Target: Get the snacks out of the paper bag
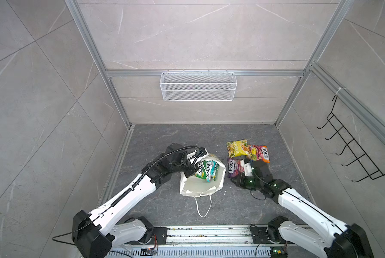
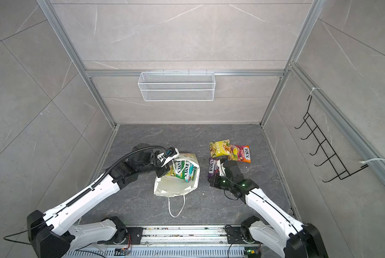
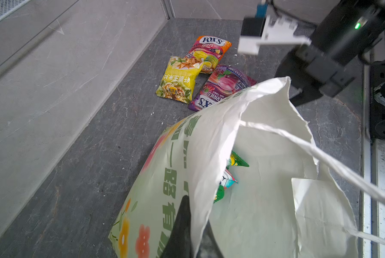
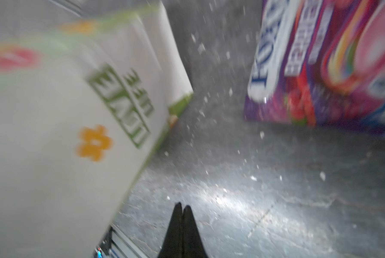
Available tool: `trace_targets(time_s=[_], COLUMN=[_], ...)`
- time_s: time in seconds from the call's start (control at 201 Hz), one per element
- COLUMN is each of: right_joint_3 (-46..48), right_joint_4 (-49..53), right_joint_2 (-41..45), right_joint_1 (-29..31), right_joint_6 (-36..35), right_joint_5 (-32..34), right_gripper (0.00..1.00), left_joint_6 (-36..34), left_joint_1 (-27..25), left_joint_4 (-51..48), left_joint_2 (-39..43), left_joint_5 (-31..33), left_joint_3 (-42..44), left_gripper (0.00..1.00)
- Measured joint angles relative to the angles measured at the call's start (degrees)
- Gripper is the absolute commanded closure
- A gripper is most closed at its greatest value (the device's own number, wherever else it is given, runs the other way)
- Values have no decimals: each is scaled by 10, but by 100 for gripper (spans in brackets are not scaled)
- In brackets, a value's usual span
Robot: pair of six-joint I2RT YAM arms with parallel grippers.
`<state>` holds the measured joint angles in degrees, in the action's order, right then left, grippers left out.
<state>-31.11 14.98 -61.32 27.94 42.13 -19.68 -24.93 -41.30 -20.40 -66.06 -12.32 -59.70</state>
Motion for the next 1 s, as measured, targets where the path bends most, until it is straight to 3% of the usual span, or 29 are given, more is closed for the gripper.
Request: trace_targets(time_s=[0.304, 0.428, 0.741, 0.995], right_joint_3=[-7, -38, -85, -166], right_joint_4=[-200, -259, -422, -478], right_joint_2=[-247, -303, -420, -508], right_joint_1=[101, 120, 122, 103], right_joint_6=[139, 188, 300, 311], right_joint_5=[43, 66, 120, 155], right_gripper=[100, 100, 100, 100], left_joint_6=[4, 7, 12, 17], left_joint_1=[-3, -5, -5, -5], left_joint_4=[8, 11, 23, 52], left_joint_2=[15, 21, 25, 25], left_joint_5=[-2, -2, 4, 58], left_joint_3=[12, 16, 34, 52], left_gripper=[100, 100, 100, 100])
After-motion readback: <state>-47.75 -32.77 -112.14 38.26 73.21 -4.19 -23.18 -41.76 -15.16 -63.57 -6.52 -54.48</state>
